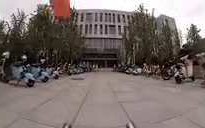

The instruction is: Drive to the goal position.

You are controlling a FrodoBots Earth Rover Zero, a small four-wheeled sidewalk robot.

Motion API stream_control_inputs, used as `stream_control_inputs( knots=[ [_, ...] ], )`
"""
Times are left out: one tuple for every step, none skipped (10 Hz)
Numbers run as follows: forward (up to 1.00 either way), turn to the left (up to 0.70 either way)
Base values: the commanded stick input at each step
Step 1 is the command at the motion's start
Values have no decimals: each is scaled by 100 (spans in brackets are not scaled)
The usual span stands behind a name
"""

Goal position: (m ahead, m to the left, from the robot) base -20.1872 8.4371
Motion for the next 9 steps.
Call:
stream_control_inputs(
  knots=[
    [70,0],
    [70,0],
    [70,0],
    [70,0],
    [20,0],
    [0,31],
    [0,63],
    [0,70],
    [0,70]
  ],
)
